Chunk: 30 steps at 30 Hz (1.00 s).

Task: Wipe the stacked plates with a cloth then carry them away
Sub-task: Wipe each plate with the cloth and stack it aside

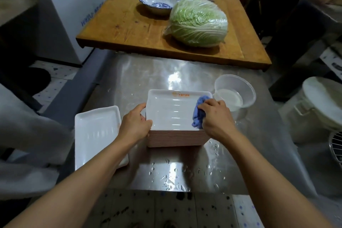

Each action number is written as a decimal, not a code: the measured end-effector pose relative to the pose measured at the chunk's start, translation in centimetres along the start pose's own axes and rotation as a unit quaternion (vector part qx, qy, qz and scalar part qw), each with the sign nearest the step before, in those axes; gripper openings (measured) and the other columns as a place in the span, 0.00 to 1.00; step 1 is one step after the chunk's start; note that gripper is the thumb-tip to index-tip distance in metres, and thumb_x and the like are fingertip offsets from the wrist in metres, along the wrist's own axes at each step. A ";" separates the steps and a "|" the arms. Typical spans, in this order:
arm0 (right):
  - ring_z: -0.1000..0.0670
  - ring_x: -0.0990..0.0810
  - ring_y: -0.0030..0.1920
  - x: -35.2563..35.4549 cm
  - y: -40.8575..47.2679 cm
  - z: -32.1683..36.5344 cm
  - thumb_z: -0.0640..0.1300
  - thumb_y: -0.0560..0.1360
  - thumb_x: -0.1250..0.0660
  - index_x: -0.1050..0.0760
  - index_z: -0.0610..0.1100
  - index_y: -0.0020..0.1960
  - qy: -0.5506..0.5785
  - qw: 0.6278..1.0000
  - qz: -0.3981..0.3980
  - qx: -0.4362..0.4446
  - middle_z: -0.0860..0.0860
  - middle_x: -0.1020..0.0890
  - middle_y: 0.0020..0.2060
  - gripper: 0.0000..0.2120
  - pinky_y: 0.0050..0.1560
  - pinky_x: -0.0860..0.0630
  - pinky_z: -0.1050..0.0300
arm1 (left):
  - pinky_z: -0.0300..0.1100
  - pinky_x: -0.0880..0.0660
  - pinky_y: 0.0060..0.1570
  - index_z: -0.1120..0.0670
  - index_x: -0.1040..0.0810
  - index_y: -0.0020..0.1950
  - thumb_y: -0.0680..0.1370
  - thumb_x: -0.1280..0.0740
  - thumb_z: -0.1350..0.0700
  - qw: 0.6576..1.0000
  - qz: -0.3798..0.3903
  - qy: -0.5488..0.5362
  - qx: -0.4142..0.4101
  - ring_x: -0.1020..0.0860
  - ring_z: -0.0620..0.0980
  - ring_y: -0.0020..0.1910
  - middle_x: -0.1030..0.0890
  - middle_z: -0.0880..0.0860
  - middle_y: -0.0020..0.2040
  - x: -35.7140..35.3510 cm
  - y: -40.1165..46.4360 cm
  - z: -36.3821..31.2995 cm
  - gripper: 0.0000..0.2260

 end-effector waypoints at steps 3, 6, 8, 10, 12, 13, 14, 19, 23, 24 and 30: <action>0.43 0.31 0.57 0.1 -2.3 -0.1 0.43 0.69 0.32 0.24 0.46 0.56 0.017 0.999 0.039 0.011 0.49 0.26 0.63 0.15 0.56 0.34 0.53 | 0.53 0.22 0.46 0.50 0.29 0.68 0.71 0.35 0.64 1.000 -0.005 0.002 -0.005 0.21 0.58 0.37 0.26 0.50 0.28 0.0 0.0 -0.1 0.25; 0.43 0.31 0.58 -0.3 -3.3 1.3 0.37 0.67 0.33 0.23 0.45 0.57 0.046 0.998 0.046 0.016 0.49 0.26 0.62 0.19 0.57 0.34 0.56 | 0.51 0.21 0.45 0.50 0.29 0.69 0.72 0.35 0.65 1.000 0.004 -0.029 0.003 0.22 0.53 0.32 0.28 0.50 0.28 -0.1 -0.1 0.0 0.25; 0.43 0.32 0.59 -0.7 -3.5 3.0 0.36 0.68 0.34 0.24 0.45 0.60 0.076 0.996 0.039 0.036 0.49 0.27 0.62 0.21 0.57 0.34 0.57 | 0.45 0.22 0.39 0.49 0.29 0.69 0.73 0.36 0.65 0.998 0.016 -0.065 0.012 0.24 0.48 0.25 0.29 0.49 0.28 0.1 -0.1 0.2 0.25; 0.43 0.31 0.59 -1.1 -3.3 4.9 0.34 0.67 0.33 0.23 0.45 0.61 0.123 0.990 0.036 0.066 0.48 0.26 0.61 0.22 0.58 0.34 0.56 | 0.40 0.26 0.33 0.47 0.30 0.69 0.75 0.36 0.64 0.995 0.034 -0.092 0.012 0.24 0.48 0.24 0.30 0.50 0.28 0.1 -0.1 0.3 0.25; 0.44 0.30 0.59 -1.6 -2.8 7.3 0.35 0.68 0.31 0.23 0.45 0.61 0.157 0.980 0.055 0.109 0.48 0.25 0.61 0.22 0.59 0.36 0.58 | 0.39 0.27 0.32 0.46 0.31 0.70 0.77 0.38 0.64 0.993 0.049 -0.110 0.010 0.25 0.48 0.25 0.28 0.51 0.29 0.2 -0.2 0.5 0.24; 0.45 0.29 0.59 -1.8 -2.5 8.5 0.36 0.68 0.31 0.22 0.45 0.60 0.174 0.974 0.066 0.130 0.48 0.24 0.61 0.21 0.59 0.36 0.59 | 0.39 0.27 0.31 0.46 0.32 0.70 0.77 0.39 0.63 0.991 0.057 -0.122 0.006 0.25 0.49 0.25 0.27 0.51 0.28 0.3 -0.2 0.5 0.23; 0.45 0.27 0.57 -1.9 -2.3 9.6 0.38 0.68 0.31 0.21 0.44 0.58 0.196 0.968 0.072 0.141 0.46 0.22 0.58 0.18 0.59 0.34 0.58 | 0.39 0.27 0.31 0.45 0.32 0.70 0.78 0.39 0.63 0.989 0.064 -0.130 0.001 0.26 0.49 0.26 0.27 0.52 0.28 0.3 -0.3 0.6 0.23; 0.44 0.24 0.52 -1.7 -0.4 11.0 0.42 0.68 0.41 0.19 0.39 0.43 0.247 0.961 0.052 0.109 0.41 0.20 0.48 0.14 0.51 0.32 0.60 | 0.38 0.28 0.29 0.41 0.33 0.70 0.80 0.42 0.60 0.989 0.078 -0.125 -0.016 0.28 0.47 0.24 0.26 0.48 0.24 0.1 -0.3 0.9 0.21; 0.43 0.30 0.60 -1.8 2.4 11.0 0.33 0.72 0.37 0.22 0.40 0.57 0.210 0.971 0.031 0.106 0.41 0.25 0.58 0.14 0.61 0.34 0.54 | 0.35 0.29 0.25 0.45 0.34 0.71 0.80 0.43 0.62 0.992 0.071 -0.106 -0.010 0.27 0.46 0.23 0.25 0.46 0.24 0.0 -0.4 0.8 0.21; 0.43 0.31 0.61 -1.7 3.0 11.1 0.33 0.72 0.37 0.24 0.40 0.58 0.201 0.974 0.029 0.104 0.42 0.27 0.59 0.15 0.61 0.34 0.53 | 0.36 0.29 0.25 0.46 0.33 0.70 0.79 0.42 0.63 0.992 0.068 -0.102 -0.002 0.27 0.47 0.23 0.25 0.46 0.25 0.0 -0.3 0.7 0.21; 0.43 0.31 0.62 -1.5 4.1 10.6 0.33 0.70 0.32 0.25 0.40 0.61 0.225 0.967 0.043 0.109 0.43 0.28 0.63 0.20 0.64 0.31 0.54 | 0.47 0.25 0.42 0.50 0.31 0.65 0.74 0.34 0.59 0.997 0.037 -0.065 0.017 0.23 0.56 0.38 0.19 0.61 0.47 0.5 0.9 -0.3 0.20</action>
Point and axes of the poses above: each hand's wrist, its own y-axis towards the middle knuckle, its own x-axis out of the back of the hand, z = x × y, the point moved 2 cm from there along y, towards the middle knuckle
